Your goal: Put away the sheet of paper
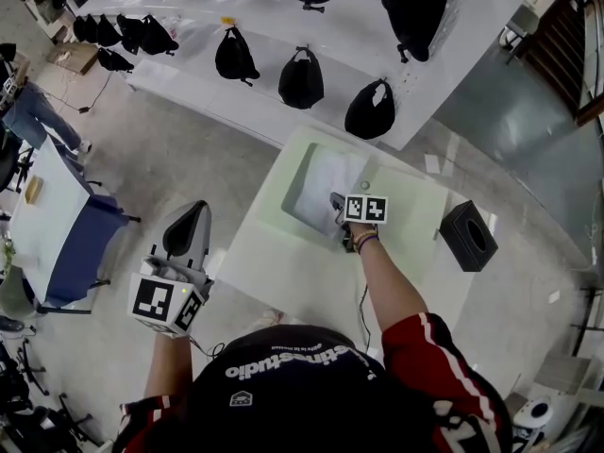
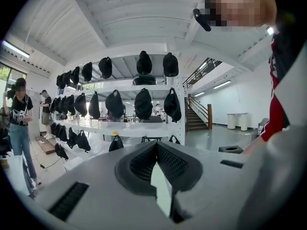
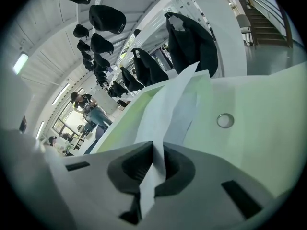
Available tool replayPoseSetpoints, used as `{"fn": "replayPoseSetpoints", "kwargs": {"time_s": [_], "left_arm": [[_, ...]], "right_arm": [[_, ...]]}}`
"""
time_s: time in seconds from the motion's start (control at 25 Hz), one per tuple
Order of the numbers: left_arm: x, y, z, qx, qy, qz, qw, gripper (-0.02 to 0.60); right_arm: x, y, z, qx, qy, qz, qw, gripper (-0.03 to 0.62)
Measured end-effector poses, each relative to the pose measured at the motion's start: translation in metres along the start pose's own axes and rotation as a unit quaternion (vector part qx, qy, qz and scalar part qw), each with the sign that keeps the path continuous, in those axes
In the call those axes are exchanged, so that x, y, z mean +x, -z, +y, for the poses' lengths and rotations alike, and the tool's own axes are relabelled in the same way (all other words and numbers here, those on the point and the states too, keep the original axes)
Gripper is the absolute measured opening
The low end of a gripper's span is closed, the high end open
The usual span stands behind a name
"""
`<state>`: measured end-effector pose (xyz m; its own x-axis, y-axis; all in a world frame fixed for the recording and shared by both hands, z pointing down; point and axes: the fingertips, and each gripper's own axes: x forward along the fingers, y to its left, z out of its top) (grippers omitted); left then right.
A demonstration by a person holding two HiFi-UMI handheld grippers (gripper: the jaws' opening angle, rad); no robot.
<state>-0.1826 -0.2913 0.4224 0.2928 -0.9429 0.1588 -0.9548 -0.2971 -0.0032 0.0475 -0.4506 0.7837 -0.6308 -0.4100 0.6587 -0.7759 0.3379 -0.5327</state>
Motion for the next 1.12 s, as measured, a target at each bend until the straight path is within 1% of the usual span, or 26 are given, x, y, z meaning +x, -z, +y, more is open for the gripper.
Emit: {"fn": "replayPoseSetpoints", "kwargs": {"time_s": [0.16, 0.28, 0.44, 0.52, 0.64, 0.72, 0.84, 1.12], "left_arm": [[-0.001, 0.001, -0.001, 0.0, -0.001, 0.001, 1.0, 0.003], [0.0, 0.002, -0.001, 0.0, 0.001, 0.001, 1.0, 0.004], [0.002, 0.001, -0.003, 0.001, 0.003, 0.002, 1.0, 0.003], [0.002, 0.001, -0.004, 0.001, 0.004, 0.002, 1.0, 0.003], [0.002, 0.003, -0.003, 0.0, 0.005, 0.002, 1.0, 0.003], [0.003, 0.003, -0.005, 0.0, 0.008, 0.002, 1.0, 0.003], [0.005, 0.0, -0.008, 0.0, 0.014, -0.001, 0.9999, 0.003], [0.008, -0.004, -0.013, 0.0, 0.029, -0.009, 0.9995, 0.004]], "right_arm": [[0.001, 0.009, -0.008, 0.011, 0.011, 0.006, 1.0, 0.003], [0.002, 0.012, -0.01, 0.019, 0.01, 0.008, 1.0, 0.003], [0.003, 0.009, -0.011, 0.014, 0.01, 0.008, 1.0, 0.005], [0.003, 0.008, -0.009, 0.007, 0.01, 0.009, 1.0, 0.022], [0.003, 0.009, -0.006, -0.004, 0.006, 0.006, 1.0, 0.095], [-0.001, 0.01, -0.009, -0.009, 0.015, -0.001, 1.0, 0.11], [-0.009, 0.007, -0.017, -0.011, 0.036, -0.013, 0.999, 0.112], [-0.033, 0.002, -0.034, 0.011, 0.061, -0.038, 0.997, 0.112]]}}
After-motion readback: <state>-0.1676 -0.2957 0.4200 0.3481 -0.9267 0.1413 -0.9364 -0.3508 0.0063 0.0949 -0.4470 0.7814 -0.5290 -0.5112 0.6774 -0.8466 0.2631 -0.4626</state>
